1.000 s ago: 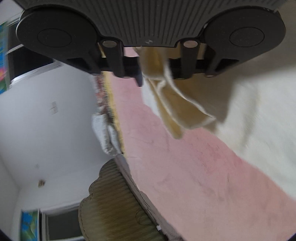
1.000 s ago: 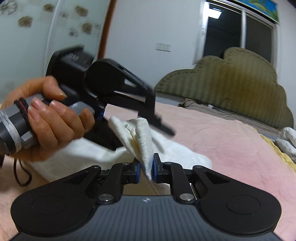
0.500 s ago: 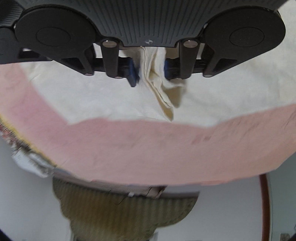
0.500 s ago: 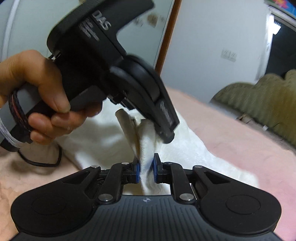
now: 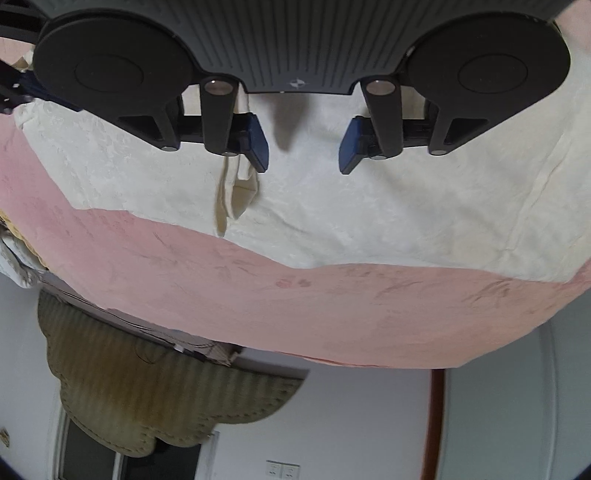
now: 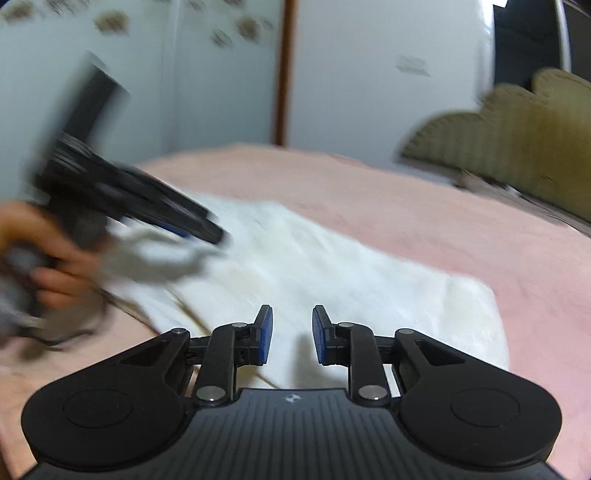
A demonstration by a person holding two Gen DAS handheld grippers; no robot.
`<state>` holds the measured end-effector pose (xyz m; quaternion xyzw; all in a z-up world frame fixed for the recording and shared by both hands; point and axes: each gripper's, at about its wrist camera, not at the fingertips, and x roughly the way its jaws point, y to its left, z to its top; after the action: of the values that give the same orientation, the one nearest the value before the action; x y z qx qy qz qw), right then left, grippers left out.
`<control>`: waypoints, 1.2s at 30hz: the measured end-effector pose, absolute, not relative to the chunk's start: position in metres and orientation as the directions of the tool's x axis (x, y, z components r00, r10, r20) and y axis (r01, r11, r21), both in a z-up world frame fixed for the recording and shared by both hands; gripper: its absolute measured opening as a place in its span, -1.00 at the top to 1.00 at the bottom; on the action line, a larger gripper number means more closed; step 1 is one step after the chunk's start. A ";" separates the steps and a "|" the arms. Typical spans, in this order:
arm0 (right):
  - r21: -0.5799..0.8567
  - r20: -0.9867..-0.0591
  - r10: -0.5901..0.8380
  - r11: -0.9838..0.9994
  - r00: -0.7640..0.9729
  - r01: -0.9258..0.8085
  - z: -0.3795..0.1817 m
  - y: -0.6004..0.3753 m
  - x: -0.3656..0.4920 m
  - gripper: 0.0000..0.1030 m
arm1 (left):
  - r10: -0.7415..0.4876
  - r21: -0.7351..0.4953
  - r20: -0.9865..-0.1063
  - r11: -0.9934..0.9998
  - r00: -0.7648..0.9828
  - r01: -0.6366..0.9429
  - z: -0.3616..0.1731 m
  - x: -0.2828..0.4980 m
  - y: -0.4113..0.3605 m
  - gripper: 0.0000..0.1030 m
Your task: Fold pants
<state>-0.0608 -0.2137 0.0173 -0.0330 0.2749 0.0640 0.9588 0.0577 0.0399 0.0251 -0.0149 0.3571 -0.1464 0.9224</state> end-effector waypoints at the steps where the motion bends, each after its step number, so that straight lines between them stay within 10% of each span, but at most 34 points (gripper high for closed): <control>1: -0.006 -0.537 0.092 0.994 0.839 -0.112 0.013 -0.209 -0.055 0.56 | -0.271 -0.126 -0.650 0.960 0.710 0.251 0.026 0.052 0.040 -0.13; 3: 0.024 -0.540 0.065 0.998 0.839 -0.061 0.007 -0.211 -0.042 0.45 | -0.270 -0.114 -0.633 0.959 0.726 0.258 0.028 0.041 0.039 -0.29; 7: -0.106 -0.566 -0.164 0.986 0.808 0.126 -0.006 -0.206 -0.034 -1.00 | -0.242 -0.032 -0.615 0.959 0.750 0.283 0.022 0.028 0.030 -0.40; 36: 0.048 -0.616 -0.076 0.990 0.784 0.134 -0.006 -0.223 -0.029 -1.00 | -0.209 0.042 -0.586 0.957 0.783 0.287 0.008 0.014 0.025 -0.54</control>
<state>-0.0292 -0.2230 -0.0059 0.0448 0.3238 -0.0558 0.9434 0.0144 0.0253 0.0078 0.0647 0.3022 -0.1316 0.9419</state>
